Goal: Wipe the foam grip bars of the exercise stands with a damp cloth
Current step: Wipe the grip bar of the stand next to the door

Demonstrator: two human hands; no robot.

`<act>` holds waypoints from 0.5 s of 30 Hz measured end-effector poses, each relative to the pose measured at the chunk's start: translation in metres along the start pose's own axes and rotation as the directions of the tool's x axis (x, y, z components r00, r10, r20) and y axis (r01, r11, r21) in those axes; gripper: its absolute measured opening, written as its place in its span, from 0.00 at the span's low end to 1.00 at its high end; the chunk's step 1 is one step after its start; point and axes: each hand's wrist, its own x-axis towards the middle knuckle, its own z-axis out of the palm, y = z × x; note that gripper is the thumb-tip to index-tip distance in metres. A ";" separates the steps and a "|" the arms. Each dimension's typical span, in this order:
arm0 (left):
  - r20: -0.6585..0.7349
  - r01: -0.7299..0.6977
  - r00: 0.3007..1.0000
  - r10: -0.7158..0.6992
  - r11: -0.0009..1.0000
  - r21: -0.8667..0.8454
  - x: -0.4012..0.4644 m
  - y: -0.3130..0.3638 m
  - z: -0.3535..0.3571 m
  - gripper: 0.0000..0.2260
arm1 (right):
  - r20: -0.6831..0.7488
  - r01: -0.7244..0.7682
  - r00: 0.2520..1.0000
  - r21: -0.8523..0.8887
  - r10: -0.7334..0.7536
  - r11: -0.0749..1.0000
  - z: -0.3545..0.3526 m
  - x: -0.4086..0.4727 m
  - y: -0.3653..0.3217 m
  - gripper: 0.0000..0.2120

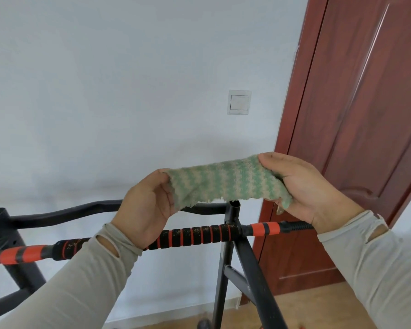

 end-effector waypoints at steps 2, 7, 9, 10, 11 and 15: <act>-0.036 0.053 0.998 -0.053 0.998 -0.024 -0.001 -0.003 0.000 0.17 | 0.050 0.017 0.999 -0.028 -0.015 0.999 -0.001 0.000 0.003 0.17; -0.102 0.066 0.993 -0.059 0.996 0.065 -0.002 -0.006 0.005 0.19 | 0.096 0.044 0.995 -0.033 -0.041 0.998 -0.007 0.002 0.006 0.20; -0.152 0.042 0.988 -0.023 0.991 0.124 -0.002 -0.006 0.006 0.18 | 0.062 0.045 0.997 -0.045 -0.043 0.998 -0.007 0.004 0.006 0.18; -0.179 0.045 0.984 -0.021 0.990 0.132 -0.002 -0.005 0.006 0.18 | 0.033 0.036 0.999 -0.069 -0.034 0.997 -0.007 0.006 0.007 0.17; -0.206 0.050 0.978 -0.021 0.990 0.135 -0.001 -0.003 0.006 0.17 | -0.004 0.018 1.000 -0.114 -0.019 0.993 -0.006 0.007 0.008 0.16; -0.391 0.051 0.919 0.045 0.972 0.231 0.001 0.000 0.010 0.11 | -0.181 -0.087 0.983 -0.337 0.027 0.937 0.003 0.011 0.018 0.17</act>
